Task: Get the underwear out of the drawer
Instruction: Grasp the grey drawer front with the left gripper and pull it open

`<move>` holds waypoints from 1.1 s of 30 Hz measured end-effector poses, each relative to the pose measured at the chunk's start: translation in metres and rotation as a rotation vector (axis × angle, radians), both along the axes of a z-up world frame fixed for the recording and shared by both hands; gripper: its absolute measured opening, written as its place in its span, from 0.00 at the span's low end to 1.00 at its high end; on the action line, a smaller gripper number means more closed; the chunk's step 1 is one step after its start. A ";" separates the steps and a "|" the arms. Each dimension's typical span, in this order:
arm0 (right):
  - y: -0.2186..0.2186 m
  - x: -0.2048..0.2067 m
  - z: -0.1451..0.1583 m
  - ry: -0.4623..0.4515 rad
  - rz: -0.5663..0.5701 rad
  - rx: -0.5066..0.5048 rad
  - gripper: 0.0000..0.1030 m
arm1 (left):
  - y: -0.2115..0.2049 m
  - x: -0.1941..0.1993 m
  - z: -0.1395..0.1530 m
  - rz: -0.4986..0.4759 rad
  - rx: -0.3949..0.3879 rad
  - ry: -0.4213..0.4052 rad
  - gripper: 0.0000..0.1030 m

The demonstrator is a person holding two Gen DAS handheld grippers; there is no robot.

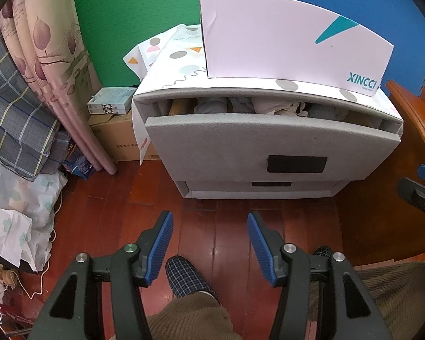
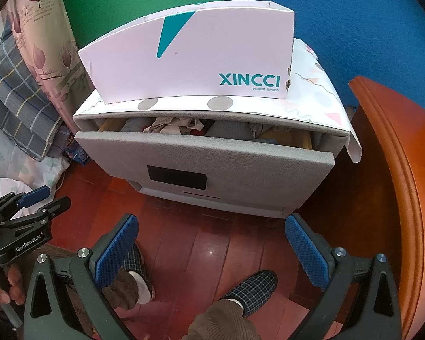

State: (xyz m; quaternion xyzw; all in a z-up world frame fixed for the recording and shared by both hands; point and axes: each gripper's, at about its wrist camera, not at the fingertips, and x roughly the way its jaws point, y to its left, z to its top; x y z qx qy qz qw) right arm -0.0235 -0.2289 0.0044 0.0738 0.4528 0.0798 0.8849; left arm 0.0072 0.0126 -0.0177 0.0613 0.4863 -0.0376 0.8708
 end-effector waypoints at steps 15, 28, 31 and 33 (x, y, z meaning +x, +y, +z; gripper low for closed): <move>-0.004 0.000 -0.004 0.011 0.002 0.014 1.00 | 0.053 0.056 0.006 0.134 -0.510 0.055 0.58; -0.013 0.003 -0.009 0.041 0.002 0.062 1.00 | 0.074 0.139 -0.038 0.343 -0.705 0.166 0.73; -0.012 0.005 -0.009 0.044 0.009 0.064 1.00 | 0.073 0.144 -0.051 0.369 -0.701 0.181 0.73; -0.011 0.005 -0.009 0.045 0.012 0.063 1.00 | 0.073 0.146 -0.056 0.381 -0.688 0.189 0.74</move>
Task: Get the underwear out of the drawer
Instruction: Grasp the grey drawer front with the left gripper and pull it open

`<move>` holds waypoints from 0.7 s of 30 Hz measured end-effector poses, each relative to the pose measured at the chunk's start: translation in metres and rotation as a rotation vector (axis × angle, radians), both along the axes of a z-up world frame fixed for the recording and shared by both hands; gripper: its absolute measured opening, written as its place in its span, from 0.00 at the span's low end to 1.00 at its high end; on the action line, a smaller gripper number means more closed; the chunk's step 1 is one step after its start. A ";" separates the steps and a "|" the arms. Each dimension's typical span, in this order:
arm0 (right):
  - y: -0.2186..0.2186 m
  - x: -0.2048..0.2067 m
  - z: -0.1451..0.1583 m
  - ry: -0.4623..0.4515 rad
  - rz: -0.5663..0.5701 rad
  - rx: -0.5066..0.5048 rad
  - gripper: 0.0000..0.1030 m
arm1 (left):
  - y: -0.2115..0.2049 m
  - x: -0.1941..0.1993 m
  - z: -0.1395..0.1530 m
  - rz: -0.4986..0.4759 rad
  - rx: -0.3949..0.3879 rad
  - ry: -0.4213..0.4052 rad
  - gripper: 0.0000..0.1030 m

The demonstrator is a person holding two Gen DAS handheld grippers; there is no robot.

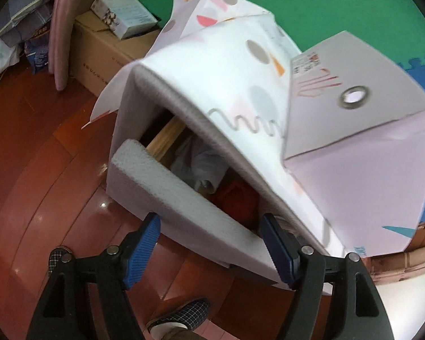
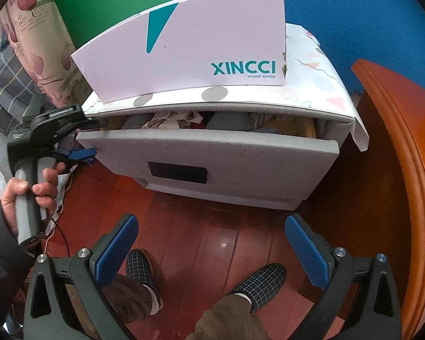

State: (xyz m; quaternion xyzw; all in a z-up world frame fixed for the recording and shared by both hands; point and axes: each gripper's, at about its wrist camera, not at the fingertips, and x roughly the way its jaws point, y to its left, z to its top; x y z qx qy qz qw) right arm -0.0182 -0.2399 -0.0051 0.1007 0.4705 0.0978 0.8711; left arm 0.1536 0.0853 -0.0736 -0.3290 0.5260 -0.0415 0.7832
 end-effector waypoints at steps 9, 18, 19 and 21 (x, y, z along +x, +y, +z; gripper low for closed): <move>-0.002 0.002 0.000 0.004 -0.007 0.010 1.00 | -0.001 0.005 -0.018 0.049 0.021 0.036 0.90; -0.002 0.002 0.003 -0.011 -0.013 -0.013 1.00 | -0.005 0.002 -0.009 -0.040 0.139 0.047 0.93; -0.002 0.001 0.003 -0.014 -0.015 -0.015 1.00 | -0.002 -0.001 -0.010 -0.052 0.151 0.053 0.94; -0.002 0.000 0.004 -0.020 -0.017 -0.016 1.00 | -0.002 -0.008 -0.010 -0.071 0.172 0.062 0.95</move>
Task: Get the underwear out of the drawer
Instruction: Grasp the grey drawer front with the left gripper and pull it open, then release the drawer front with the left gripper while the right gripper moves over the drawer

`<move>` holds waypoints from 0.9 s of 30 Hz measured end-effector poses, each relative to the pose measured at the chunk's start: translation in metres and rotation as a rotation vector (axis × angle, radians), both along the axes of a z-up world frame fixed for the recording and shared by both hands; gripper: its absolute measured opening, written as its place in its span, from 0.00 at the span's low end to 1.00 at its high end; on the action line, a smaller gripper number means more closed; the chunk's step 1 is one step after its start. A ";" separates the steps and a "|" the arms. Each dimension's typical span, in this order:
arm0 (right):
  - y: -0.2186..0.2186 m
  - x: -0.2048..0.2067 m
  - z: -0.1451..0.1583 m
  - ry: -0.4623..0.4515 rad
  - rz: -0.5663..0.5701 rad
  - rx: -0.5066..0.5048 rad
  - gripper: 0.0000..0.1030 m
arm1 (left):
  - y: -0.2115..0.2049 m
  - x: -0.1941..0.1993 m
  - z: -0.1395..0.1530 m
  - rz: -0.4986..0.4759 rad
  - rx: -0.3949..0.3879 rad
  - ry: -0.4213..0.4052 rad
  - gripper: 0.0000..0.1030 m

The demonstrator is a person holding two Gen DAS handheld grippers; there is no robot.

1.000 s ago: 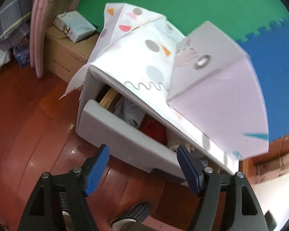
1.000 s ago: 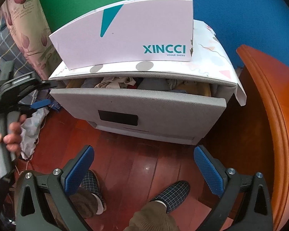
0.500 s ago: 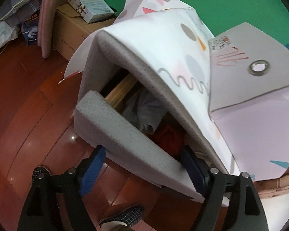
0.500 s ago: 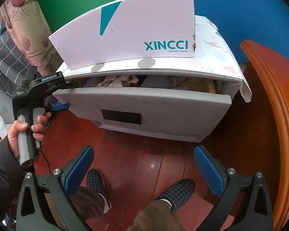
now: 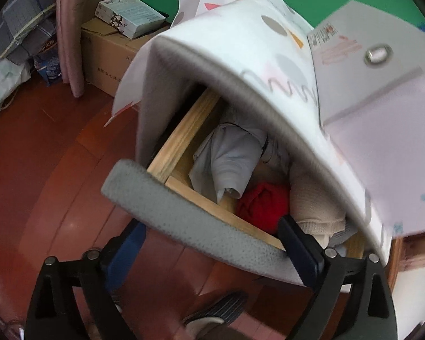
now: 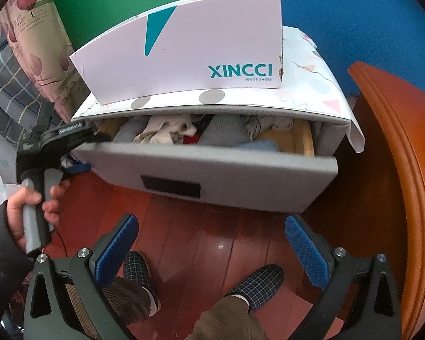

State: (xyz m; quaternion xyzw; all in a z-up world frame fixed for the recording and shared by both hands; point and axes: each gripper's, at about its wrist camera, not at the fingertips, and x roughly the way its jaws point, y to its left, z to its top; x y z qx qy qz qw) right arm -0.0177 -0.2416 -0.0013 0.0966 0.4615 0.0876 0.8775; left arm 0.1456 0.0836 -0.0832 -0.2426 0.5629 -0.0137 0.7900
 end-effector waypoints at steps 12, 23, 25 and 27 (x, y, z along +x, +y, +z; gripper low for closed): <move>-0.003 -0.001 0.004 -0.019 -0.010 0.004 1.00 | 0.017 -0.076 0.001 -0.054 0.064 0.072 0.98; -0.007 0.005 -0.001 0.024 -0.016 0.001 1.00 | 0.014 -0.126 0.018 -0.066 0.112 0.069 0.98; -0.007 0.007 -0.002 0.039 -0.016 -0.002 1.00 | 0.012 -0.125 0.020 -0.065 0.133 0.070 0.98; -0.009 0.012 -0.005 0.082 -0.014 0.003 1.00 | 0.011 -0.124 0.021 -0.069 0.153 0.069 0.98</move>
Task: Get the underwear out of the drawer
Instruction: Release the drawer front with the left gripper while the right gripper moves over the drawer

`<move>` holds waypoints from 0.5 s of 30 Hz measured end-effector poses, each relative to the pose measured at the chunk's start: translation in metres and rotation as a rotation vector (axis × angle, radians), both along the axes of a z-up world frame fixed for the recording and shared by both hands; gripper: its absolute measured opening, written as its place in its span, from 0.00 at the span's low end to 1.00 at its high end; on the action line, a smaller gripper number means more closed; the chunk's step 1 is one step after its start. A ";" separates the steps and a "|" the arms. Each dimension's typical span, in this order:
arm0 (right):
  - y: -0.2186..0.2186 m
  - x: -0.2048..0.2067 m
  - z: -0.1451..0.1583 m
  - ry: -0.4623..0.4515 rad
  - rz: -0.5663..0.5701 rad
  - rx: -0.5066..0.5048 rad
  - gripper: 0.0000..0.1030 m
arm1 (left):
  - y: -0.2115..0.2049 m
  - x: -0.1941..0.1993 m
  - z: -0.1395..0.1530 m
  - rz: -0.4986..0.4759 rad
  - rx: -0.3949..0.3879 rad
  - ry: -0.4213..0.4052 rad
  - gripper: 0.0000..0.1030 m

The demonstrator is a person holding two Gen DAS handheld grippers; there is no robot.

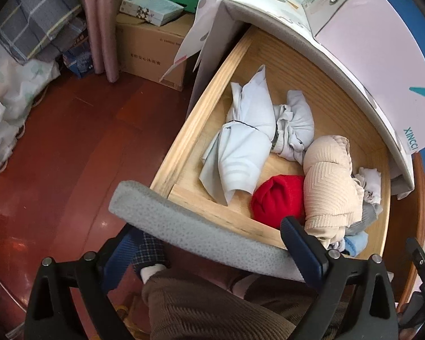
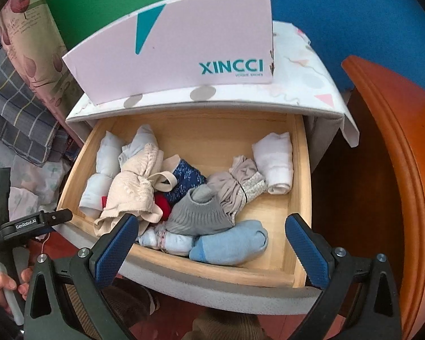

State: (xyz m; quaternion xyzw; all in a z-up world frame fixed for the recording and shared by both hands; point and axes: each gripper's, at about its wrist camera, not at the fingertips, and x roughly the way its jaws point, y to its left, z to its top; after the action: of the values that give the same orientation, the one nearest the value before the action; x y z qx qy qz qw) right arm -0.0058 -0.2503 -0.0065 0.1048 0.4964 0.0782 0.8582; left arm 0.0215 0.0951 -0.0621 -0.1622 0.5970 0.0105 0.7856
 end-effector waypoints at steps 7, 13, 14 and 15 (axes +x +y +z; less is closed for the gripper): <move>0.000 0.023 -0.036 0.276 0.063 -0.003 1.00 | -0.001 0.005 -0.001 0.004 -0.001 0.027 0.96; -0.006 0.039 -0.060 0.400 0.014 0.007 0.99 | -0.001 0.004 0.004 -0.001 0.026 0.016 0.96; -0.005 0.042 -0.062 0.414 0.015 0.001 0.99 | -0.002 0.003 0.007 -0.005 0.047 0.005 0.96; -0.003 0.044 -0.065 0.429 0.018 -0.002 0.99 | -0.003 0.002 0.011 -0.015 0.076 -0.008 0.96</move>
State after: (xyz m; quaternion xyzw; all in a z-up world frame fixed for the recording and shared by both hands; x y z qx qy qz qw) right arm 0.0387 -0.2536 -0.0718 0.1134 0.6689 0.0613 0.7321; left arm 0.0234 0.0919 -0.0507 -0.1277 0.5943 0.0268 0.7936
